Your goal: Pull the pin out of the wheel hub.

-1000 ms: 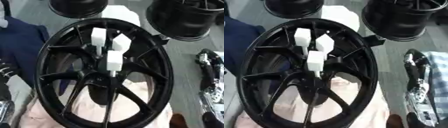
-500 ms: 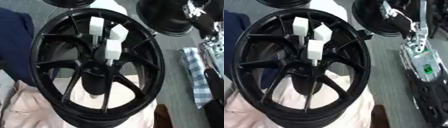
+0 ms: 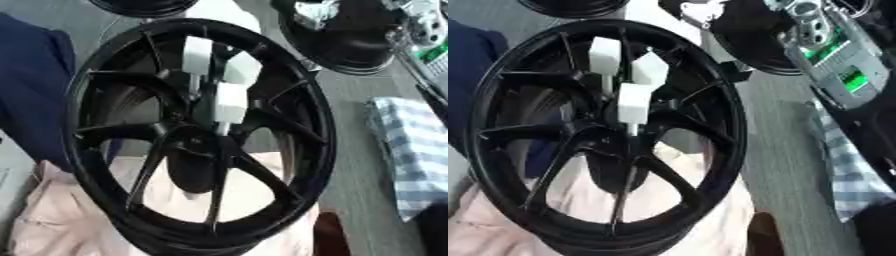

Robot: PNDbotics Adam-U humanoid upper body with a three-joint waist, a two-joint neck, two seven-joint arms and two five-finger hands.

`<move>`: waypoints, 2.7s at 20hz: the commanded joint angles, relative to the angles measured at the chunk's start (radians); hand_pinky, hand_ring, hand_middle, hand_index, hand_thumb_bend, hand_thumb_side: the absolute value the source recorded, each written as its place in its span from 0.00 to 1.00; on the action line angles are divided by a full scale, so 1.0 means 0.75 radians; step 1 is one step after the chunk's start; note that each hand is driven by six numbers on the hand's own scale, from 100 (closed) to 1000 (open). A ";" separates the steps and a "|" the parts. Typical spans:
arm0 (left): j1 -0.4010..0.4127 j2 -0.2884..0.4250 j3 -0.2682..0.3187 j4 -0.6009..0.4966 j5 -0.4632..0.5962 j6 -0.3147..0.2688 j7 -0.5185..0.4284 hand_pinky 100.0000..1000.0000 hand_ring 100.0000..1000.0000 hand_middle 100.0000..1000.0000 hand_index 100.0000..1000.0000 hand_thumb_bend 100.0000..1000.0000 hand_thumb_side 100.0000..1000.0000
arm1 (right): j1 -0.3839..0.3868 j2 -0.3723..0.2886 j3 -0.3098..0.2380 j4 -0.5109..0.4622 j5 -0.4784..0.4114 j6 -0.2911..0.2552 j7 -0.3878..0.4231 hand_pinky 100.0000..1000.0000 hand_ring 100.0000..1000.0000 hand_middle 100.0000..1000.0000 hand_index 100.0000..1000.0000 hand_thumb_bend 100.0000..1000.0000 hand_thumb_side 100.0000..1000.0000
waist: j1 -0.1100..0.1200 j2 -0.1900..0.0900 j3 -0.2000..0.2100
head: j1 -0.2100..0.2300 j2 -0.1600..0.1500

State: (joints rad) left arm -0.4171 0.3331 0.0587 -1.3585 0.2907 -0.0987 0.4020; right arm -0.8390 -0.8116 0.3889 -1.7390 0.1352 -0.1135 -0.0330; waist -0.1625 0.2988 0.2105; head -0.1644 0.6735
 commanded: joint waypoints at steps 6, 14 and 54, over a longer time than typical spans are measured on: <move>-0.061 0.030 -0.013 -0.079 -0.014 0.003 -0.023 0.53 0.48 0.44 0.63 0.12 0.86 | 0.108 -0.314 0.027 -0.218 0.173 -0.103 0.168 0.84 0.79 0.71 0.77 0.46 0.24 | -0.020 0.053 0.054 | -0.053 -0.112; -0.080 0.015 -0.026 -0.098 -0.012 0.012 -0.037 0.53 0.48 0.44 0.63 0.12 0.86 | 0.241 -0.564 -0.179 -0.347 0.108 -0.179 0.326 0.85 0.81 0.75 0.81 0.43 0.18 | -0.023 0.076 0.094 | -0.091 -0.127; -0.128 0.015 -0.033 -0.125 -0.004 0.018 -0.043 0.53 0.48 0.44 0.63 0.11 0.86 | -0.145 -0.381 -0.159 -0.255 -0.149 -0.016 0.898 0.85 0.82 0.75 0.79 0.38 0.09 | -0.047 0.131 0.169 | -0.104 -0.121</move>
State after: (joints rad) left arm -0.5022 0.3335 0.0340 -1.4422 0.2861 -0.0871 0.3714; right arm -0.9325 -1.0835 0.2743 -1.9398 0.0090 -0.1184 0.6403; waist -0.2116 0.4204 0.3369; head -0.2448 0.5865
